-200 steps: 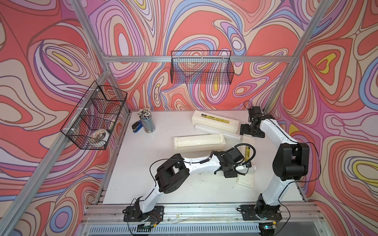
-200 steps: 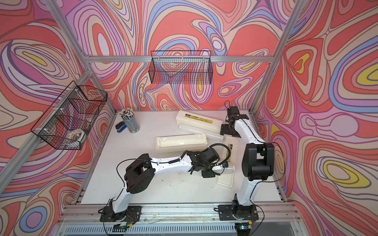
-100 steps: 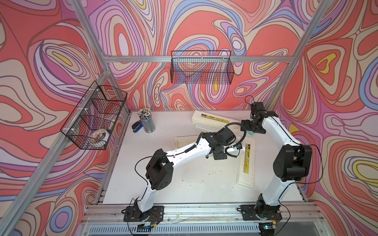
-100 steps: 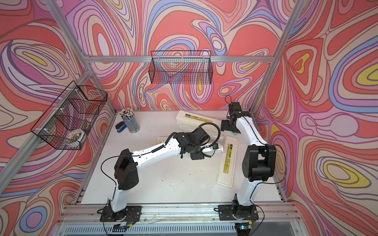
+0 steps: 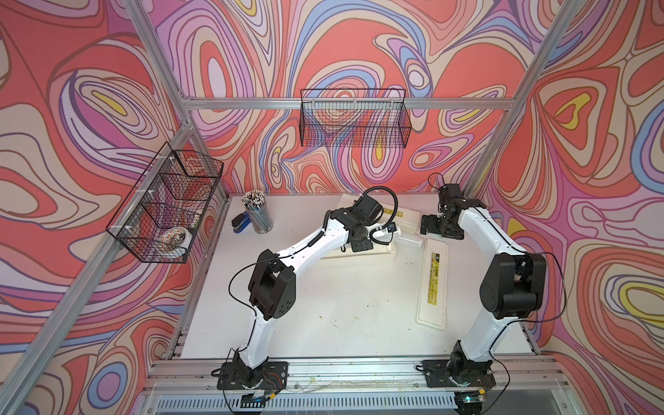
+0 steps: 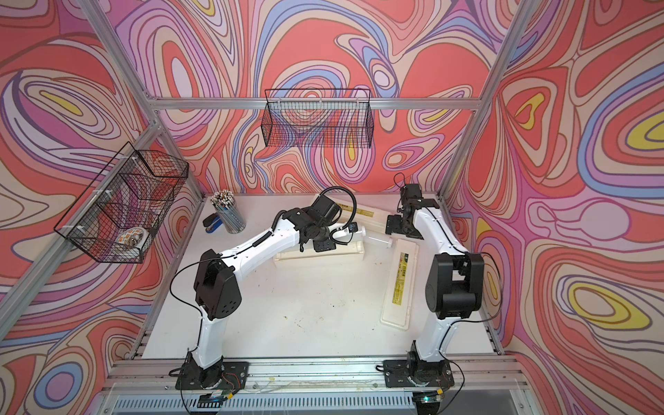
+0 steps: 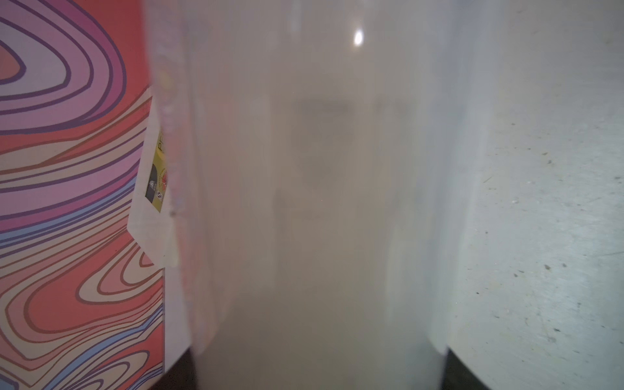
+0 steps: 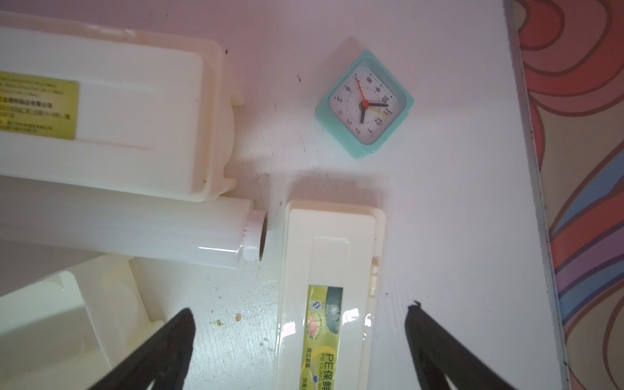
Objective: Put plastic wrap rolls into dispensers
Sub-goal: Place the plastic wrap into the plastic wrap cutting box.
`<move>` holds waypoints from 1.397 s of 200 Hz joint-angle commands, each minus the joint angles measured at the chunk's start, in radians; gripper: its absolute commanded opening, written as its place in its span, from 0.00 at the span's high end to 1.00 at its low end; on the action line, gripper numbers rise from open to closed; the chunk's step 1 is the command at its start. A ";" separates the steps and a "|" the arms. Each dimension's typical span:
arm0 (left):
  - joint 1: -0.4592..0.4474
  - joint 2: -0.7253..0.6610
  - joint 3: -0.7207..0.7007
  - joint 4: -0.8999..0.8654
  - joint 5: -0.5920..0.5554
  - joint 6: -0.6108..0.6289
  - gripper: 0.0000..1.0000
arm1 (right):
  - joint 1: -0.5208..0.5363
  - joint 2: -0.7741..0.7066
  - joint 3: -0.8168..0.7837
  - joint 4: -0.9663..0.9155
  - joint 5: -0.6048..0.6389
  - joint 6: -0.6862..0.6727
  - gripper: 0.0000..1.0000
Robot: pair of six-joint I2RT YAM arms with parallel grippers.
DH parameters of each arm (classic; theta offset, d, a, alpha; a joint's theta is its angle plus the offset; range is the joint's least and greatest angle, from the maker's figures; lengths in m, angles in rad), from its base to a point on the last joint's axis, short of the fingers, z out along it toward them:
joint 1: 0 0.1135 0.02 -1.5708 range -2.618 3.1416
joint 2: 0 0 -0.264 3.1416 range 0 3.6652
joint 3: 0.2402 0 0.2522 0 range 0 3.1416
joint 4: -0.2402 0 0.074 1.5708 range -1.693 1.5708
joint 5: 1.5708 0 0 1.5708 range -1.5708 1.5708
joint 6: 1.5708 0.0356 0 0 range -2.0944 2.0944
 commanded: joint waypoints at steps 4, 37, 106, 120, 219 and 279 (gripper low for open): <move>0.011 0.011 0.046 0.080 0.028 0.042 1.00 | -0.002 -0.004 0.003 0.021 0.000 0.006 0.02; 0.013 0.059 0.027 0.128 0.044 0.010 1.00 | -0.002 0.012 0.006 0.022 -0.003 0.000 0.02; 0.021 0.111 -0.022 0.151 0.024 -0.020 1.00 | -0.003 0.017 -0.008 0.038 0.010 -0.019 0.02; 0.020 0.101 -0.051 0.155 0.024 -0.017 1.00 | -0.003 0.026 -0.015 0.026 0.045 -0.002 0.02; 0.025 0.047 -0.145 0.174 0.091 0.080 0.94 | -0.004 -0.011 -0.174 -0.047 0.173 0.258 0.02; 0.030 0.007 -0.128 0.163 0.057 0.130 1.00 | -0.004 0.000 -0.213 -0.022 0.155 0.281 0.02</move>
